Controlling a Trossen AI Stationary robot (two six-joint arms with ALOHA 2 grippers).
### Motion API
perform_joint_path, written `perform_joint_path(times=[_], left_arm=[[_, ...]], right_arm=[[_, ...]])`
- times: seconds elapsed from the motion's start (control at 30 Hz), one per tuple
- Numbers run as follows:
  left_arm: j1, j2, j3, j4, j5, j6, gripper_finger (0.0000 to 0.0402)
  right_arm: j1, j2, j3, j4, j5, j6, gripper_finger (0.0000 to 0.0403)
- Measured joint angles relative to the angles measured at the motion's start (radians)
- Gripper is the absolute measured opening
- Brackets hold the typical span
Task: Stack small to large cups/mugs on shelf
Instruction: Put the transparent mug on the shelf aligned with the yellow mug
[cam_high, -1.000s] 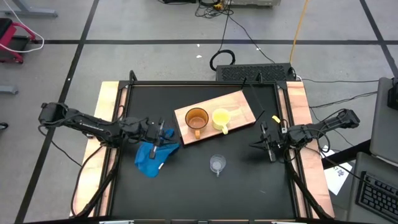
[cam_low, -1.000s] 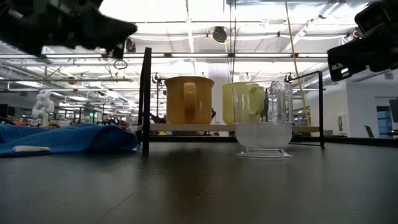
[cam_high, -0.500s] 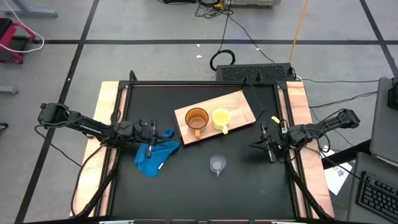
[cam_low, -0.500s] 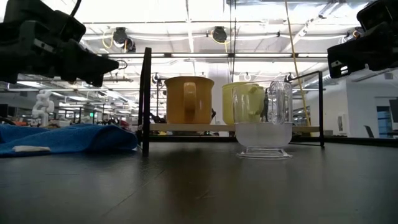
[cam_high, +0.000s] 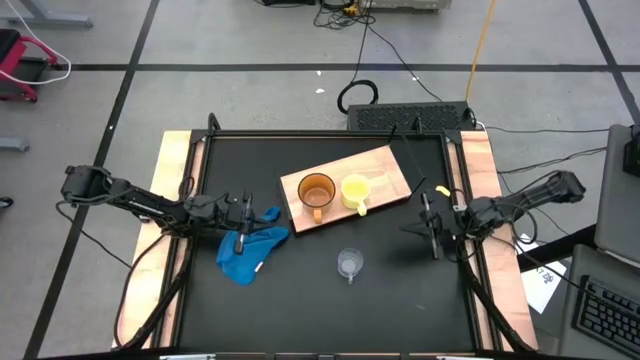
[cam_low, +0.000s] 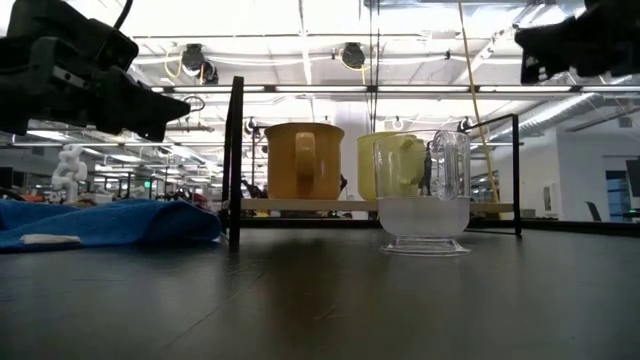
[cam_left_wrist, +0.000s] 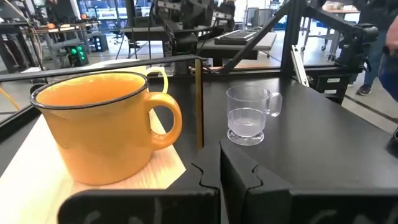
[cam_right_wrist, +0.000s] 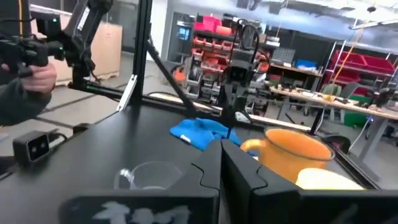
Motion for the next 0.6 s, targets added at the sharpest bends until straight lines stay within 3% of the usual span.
perform_joint_path(times=[0.3, 0.47, 0.6], left_arm=[[0.0, 0.0, 0.0, -0.003, 0.006, 0.016, 0.0002], [0.0, 0.0, 0.001, -0.009, 0.007, 0.016, 0.0002], [0.0, 0.0, 0.001, -0.009, 0.008, 0.016, 0.0001]], right_arm=[[-0.041, 0.227, 0.22, -0.124, 0.002, 0.102, 0.0], [-0.073, 0.39, 0.357, -0.321, -0.003, 0.135, 0.0], [-0.079, 0.523, 0.462, -0.438, -0.004, 0.072, 0.0]])
